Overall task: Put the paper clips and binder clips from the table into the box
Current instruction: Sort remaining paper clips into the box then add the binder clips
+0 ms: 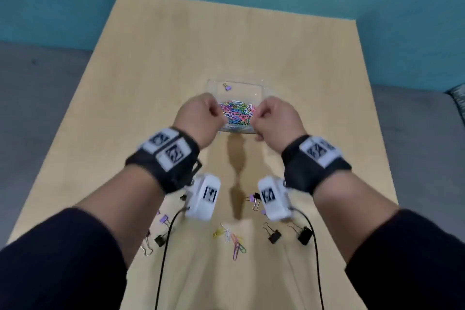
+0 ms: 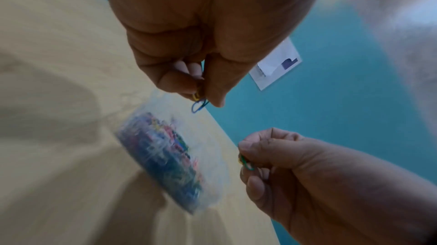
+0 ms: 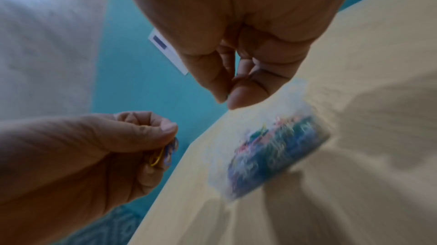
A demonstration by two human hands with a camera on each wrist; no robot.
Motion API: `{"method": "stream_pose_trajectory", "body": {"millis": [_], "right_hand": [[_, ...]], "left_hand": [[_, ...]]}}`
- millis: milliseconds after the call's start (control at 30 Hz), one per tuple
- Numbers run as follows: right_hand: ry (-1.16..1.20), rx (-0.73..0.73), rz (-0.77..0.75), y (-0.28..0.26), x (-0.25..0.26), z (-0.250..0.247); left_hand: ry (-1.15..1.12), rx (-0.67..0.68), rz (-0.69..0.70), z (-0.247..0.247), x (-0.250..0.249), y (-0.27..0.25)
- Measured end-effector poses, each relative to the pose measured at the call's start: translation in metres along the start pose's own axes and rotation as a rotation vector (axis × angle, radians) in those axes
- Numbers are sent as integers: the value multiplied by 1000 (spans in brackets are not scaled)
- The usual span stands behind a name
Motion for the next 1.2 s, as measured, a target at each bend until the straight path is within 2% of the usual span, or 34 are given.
{"method": "stream_pose_trajectory", "body": {"millis": [67,133,200,267,367,533,600,733,933,1200], "right_hand": [[-75,-44,4,26,17,-3],[-116,1,13,39,26,0],[-229,10,3,38,26,-3],[-299,-51,-23,27,16,-14],[-247,-27,-68,-19,-11,-14],[-422,341,-15,-133,-79,34],[-533,381,-6,-164,-105,49],[-632,305,-19,-193,-129,65],[-623,168,-85,-188,-128,81],[-602,159,-83,-172,-119,84]], "left_hand": [[24,-12,10,0,-12,27],[19,15,12,4,-16,38],[77,34,15,1,-12,35],[167,6,48,-10,-5,19],[171,0,93,-18,7,-35],[207,357,14,34,52,-156],[240,417,-15,50,66,-185],[291,351,27,66,69,-201],[399,283,32,82,56,-194],[399,265,-37,82,61,-188]]}}
Point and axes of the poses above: each hand's wrist, its own y-axis towards the middle knuckle, its own z-axis out of the palm, x = y × z, the point moved 6 cm from there along y, towards the middle knuckle, and after that the axes turned 8 degrees about z, right-handed, at the moved point
